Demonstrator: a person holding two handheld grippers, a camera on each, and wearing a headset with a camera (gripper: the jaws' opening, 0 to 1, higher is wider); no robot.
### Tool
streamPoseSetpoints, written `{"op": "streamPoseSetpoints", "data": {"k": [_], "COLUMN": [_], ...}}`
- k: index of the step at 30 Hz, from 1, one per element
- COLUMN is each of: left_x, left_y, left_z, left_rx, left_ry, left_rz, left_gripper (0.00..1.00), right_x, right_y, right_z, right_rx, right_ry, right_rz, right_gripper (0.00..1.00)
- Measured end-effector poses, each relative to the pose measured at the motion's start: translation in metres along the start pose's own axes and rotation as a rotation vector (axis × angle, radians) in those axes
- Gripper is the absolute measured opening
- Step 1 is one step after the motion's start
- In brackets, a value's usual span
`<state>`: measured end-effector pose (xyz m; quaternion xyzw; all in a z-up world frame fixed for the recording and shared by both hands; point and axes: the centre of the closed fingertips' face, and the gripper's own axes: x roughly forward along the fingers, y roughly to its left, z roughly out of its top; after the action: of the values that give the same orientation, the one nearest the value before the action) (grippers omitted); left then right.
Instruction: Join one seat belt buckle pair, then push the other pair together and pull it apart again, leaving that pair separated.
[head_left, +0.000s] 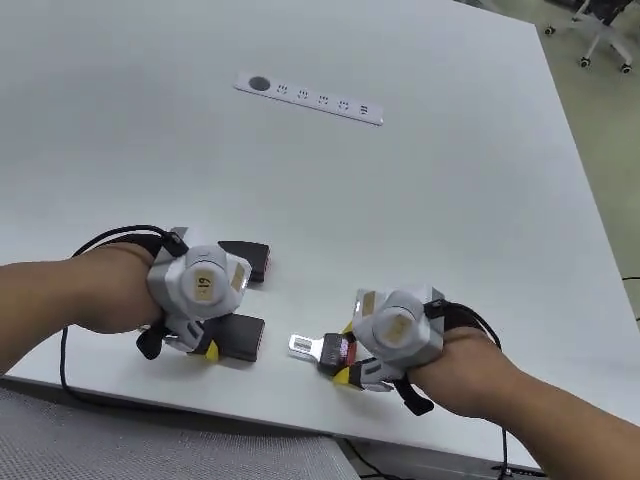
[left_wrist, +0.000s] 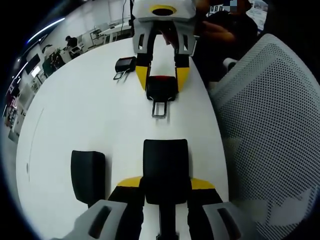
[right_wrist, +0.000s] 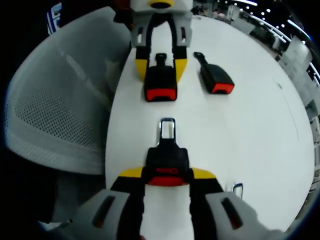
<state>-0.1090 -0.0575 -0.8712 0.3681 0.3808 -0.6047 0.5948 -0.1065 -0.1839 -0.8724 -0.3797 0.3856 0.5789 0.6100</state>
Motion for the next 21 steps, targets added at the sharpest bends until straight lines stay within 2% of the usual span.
{"op": "streamPoseSetpoints", "data": {"k": [16, 21], "left_x": [0.0, 0.0], "left_y": [0.0, 0.001], "left_z": [0.0, 0.0], "left_rx": [-0.004, -0.004], "left_ry": [-0.006, -0.001], "left_rz": [-0.004, -0.004], "left_gripper": [0.33, 0.33], "right_x": [0.011, 0.013], "right_y": [0.001, 0.006], "right_z": [0.025, 0.03], "right_rx": [-0.023, -0.044], "right_ry": [-0.016, -0.012], "right_rz": [0.011, 0.015], "right_gripper": [0.33, 0.33]}}
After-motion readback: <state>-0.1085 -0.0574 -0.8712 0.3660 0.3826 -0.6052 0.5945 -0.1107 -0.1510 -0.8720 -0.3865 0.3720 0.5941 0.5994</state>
